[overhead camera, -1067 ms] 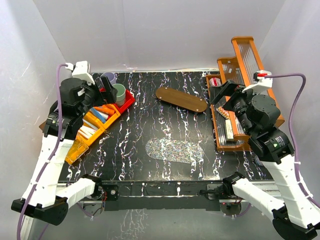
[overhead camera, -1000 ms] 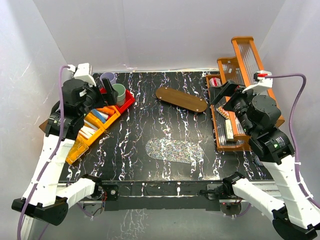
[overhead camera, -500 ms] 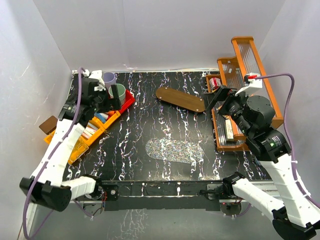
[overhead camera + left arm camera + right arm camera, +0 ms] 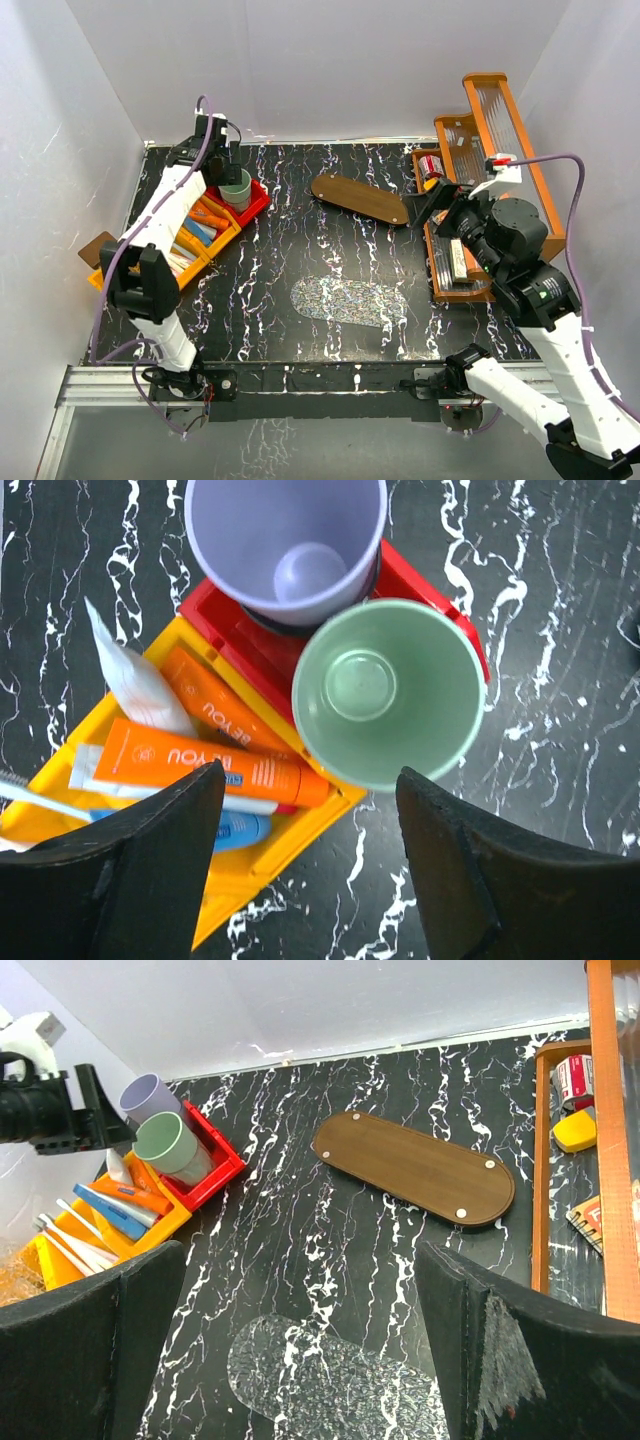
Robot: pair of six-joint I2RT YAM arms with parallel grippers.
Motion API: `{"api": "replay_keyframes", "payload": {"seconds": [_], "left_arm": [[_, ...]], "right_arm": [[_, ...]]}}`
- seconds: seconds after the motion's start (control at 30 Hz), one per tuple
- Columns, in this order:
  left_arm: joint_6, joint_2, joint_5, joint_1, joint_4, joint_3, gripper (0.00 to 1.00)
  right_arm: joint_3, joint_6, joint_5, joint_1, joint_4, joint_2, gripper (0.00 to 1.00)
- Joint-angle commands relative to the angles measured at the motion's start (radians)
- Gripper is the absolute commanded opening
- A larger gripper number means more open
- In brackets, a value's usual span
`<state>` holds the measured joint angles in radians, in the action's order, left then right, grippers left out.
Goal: Prepare toiletry sets of a toothbrush and toothpaste on the tray
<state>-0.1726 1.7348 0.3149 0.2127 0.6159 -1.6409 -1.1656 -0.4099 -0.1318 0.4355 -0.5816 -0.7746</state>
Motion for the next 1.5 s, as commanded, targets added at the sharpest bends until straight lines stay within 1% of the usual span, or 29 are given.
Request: {"api": "replay_keyframes", "payload": {"seconds": [0.0,0.17,0.27,0.43,0.8,0.9,1.0,1.13,1.2,1.3,1.47], "left_arm": [[0.03,0.047,0.029,-0.027,-0.038,-0.074,0.65],[0.018,0.138,0.001,-0.041,-0.021,-0.131,0.56],[0.016,0.167,-0.011,-0.042,-0.026,-0.148,0.5],[0.006,0.202,-0.014,-0.043,-0.011,-0.171,0.43],[0.001,0.221,-0.009,-0.041,-0.013,-0.162,0.29],[0.002,0.226,0.002,-0.042,-0.009,-0.159,0.28],[0.002,0.222,0.003,-0.041,-0.016,-0.153,0.21],[0.007,0.226,0.007,-0.042,-0.013,-0.154,0.2],[0.008,0.225,0.007,-0.042,-0.013,-0.152,0.17],[0.013,0.224,0.011,-0.042,-0.008,-0.163,0.1],[0.023,0.196,0.018,-0.042,-0.002,-0.183,0.0]], "right_arm": [[0.01,0.006,-0.02,-0.007,0.027,0.031,0.98],[0.017,0.013,-0.031,-0.007,0.027,0.03,0.98],[0.022,0.013,-0.031,-0.006,0.03,0.026,0.98],[0.035,0.014,-0.025,-0.007,0.032,0.023,0.98],[0.046,0.017,-0.038,-0.006,0.028,0.036,0.98],[0.043,0.016,-0.036,-0.006,0.03,0.038,0.98],[0.043,0.016,-0.039,-0.006,0.032,0.04,0.98],[0.042,0.014,-0.039,-0.007,0.032,0.038,0.98],[0.041,0.012,-0.037,-0.006,0.031,0.038,0.98],[0.04,0.013,-0.041,-0.006,0.033,0.038,0.98],[0.032,0.01,-0.048,-0.006,0.034,0.039,0.98]]}}
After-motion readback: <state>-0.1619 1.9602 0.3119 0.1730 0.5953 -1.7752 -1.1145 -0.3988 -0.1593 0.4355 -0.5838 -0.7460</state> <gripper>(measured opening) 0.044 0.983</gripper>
